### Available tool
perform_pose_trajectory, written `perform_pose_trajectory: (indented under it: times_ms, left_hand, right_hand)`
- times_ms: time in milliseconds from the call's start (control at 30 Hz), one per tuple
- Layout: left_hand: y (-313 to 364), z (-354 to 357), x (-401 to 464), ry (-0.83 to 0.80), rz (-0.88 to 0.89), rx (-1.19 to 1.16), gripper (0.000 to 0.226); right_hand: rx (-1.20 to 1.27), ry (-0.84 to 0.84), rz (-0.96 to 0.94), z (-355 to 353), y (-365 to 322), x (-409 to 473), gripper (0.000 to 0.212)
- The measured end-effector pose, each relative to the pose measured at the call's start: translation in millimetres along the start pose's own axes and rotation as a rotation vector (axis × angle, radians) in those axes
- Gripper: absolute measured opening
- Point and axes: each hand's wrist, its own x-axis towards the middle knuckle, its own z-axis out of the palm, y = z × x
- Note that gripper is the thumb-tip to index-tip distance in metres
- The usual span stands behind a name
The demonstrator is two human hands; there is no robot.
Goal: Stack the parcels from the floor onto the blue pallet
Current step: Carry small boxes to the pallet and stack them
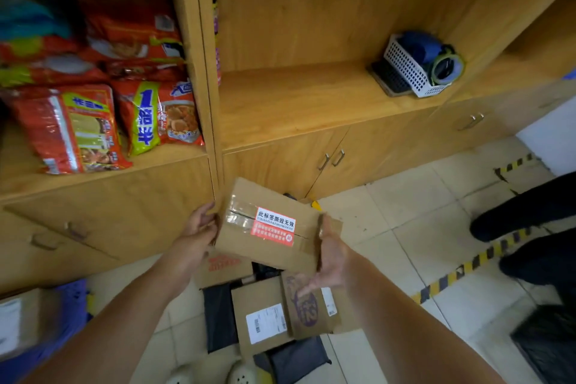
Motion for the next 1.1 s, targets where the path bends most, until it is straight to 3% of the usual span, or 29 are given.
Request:
perform_pose_trajectory:
  times_ms: [200,400,500,600,700,800,1000,1100]
  left_hand:
    - [10,-46,-55,-0.11,-0.001,0.046,0.063]
    - [8,-93,-105,0.097,-0.049,-0.037,0.02]
    - [-3,-122,-133,0.192,-0.062,-0.107,0.025]
    - [-25,-162,-169,0.185,-0.073,-0.142,0.036]
    - [-54,-210,-211,0.173,-0.091,-0.121,0.053]
    - [-88,-268,-259,0.232,-0.095,-0.136,0.047]
    - [-142,-366,-351,0.284,-0.118,-0.181,0.045]
    - [-164,-411,-388,0.338,-0.157,-0.21,0.048]
  right_hand:
    - [-0.097,-0.185,0.0,15,11,-54,0.091]
    - [-0.066,-0.22,-0.144,74,48,-88,0.057]
    - [-0.116,-0.22,-0.224,104,76,-95,0.066]
    - [-0.211,-0.23,-0.294,138,114,-106,0.053]
    - [-0.302,-0.255,-0.337,176,164,-112,0.059]
    - [-0.377,-0.241,-0.365,218,225,-120,0.07]
    - [-0.501,-0.294,-0.396,295,340,-129,0.07]
    - [-0.574,-0.307,-0.399,331,388,-132,0.084]
